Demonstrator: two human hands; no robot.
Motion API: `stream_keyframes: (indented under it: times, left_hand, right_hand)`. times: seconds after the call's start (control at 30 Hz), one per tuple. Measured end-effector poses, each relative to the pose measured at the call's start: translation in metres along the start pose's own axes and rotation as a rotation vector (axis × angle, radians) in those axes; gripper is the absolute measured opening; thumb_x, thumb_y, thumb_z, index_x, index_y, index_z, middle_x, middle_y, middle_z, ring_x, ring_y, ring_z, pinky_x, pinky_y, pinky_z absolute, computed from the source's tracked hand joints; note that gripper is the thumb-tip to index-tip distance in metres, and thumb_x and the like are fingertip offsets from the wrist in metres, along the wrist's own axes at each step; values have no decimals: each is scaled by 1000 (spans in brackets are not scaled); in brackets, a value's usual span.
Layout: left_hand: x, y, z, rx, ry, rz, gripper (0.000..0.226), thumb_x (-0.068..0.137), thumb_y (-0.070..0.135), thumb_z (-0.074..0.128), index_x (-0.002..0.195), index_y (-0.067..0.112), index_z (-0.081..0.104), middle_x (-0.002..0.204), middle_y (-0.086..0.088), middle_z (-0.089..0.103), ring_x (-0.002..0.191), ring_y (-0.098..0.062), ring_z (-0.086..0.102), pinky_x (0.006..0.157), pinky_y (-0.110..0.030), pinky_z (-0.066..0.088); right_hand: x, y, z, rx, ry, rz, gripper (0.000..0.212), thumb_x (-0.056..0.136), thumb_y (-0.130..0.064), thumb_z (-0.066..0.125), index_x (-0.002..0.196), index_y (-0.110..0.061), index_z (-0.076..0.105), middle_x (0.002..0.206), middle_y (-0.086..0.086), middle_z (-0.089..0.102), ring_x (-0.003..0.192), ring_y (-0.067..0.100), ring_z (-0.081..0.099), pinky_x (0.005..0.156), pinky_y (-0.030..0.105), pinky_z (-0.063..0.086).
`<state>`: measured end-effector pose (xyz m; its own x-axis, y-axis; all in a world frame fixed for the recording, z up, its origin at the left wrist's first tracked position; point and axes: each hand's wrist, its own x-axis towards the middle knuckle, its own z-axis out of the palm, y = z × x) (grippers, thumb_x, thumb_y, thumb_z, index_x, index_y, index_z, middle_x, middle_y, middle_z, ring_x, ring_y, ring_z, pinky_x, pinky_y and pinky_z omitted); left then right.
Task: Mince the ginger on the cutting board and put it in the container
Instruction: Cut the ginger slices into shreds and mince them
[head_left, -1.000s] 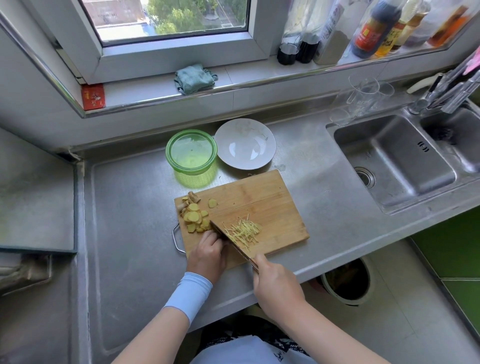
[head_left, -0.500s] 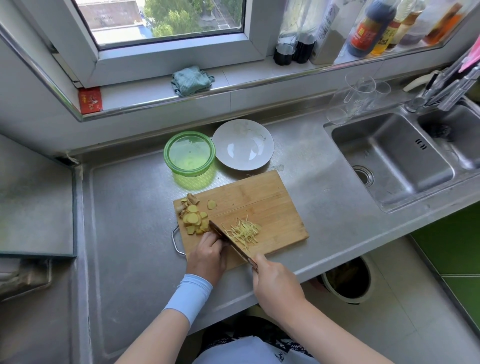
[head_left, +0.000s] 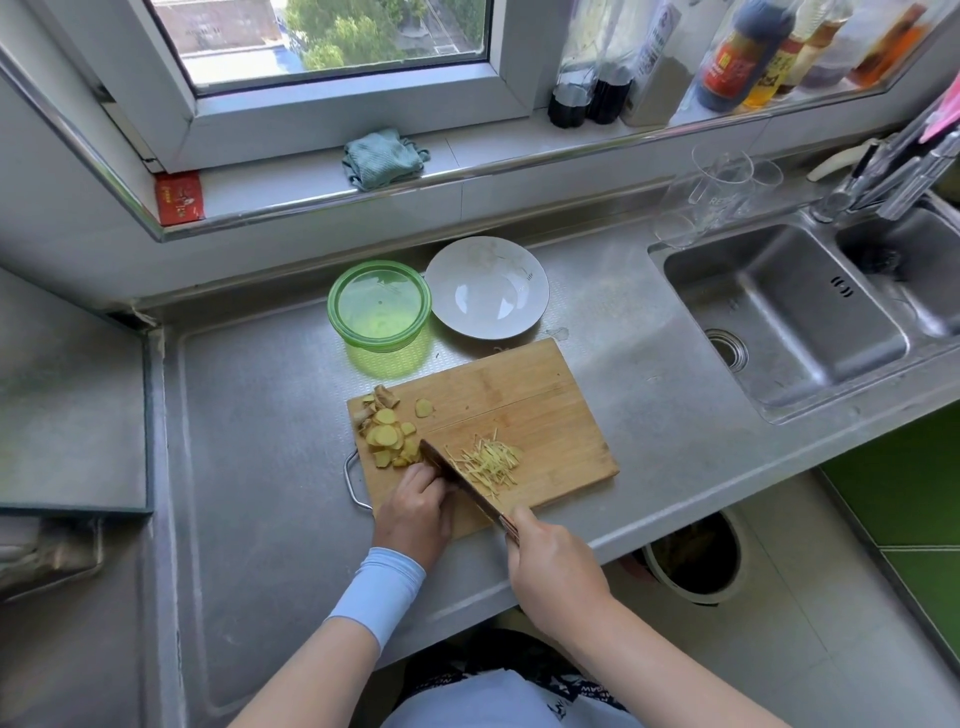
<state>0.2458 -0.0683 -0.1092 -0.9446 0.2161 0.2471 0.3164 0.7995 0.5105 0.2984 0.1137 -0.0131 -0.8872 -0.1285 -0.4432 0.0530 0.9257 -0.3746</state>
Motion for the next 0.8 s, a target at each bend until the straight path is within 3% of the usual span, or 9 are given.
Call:
stream_keyframes:
  times: [0.27, 0.43, 0.63, 0.8]
  left_hand:
    - [5, 6, -1, 13, 48, 39, 9, 84, 6, 66, 76, 8, 69, 83, -2, 62, 83, -22, 56, 57, -36, 53]
    - [22, 15, 5, 28, -37, 61, 25, 66, -8, 81, 81, 10, 73, 88, -1, 66, 82, -21, 53, 61, -31, 51]
    - [47, 27, 5, 10, -166, 58, 31, 72, 1, 77, 98, 17, 76, 102, 6, 68, 94, -18, 56, 66, -32, 56]
    - [50, 12, -24, -95, -21, -67, 24, 72, -6, 77, 88, 12, 78, 94, 1, 70, 85, -22, 64, 72, -26, 54]
  right_hand:
    - [19, 12, -24, 113, -54, 12, 13, 102, -33, 43, 91, -25, 44, 80, 0, 56, 76, 25, 54, 64, 37, 42]
    - [36, 31, -43, 84, -57, 45, 14, 100, -37, 44, 96, -25, 52, 83, -1, 64, 78, 22, 60, 70, 39, 52]
    - [58, 49, -64, 129, -35, 97, 17, 97, -35, 49, 84, -25, 52, 80, 2, 63, 77, 25, 59, 69, 39, 49]
    - [58, 55, -68, 163, -28, 84, 21, 94, -35, 51, 80, -20, 51, 75, 1, 61, 72, 23, 57, 63, 38, 43]
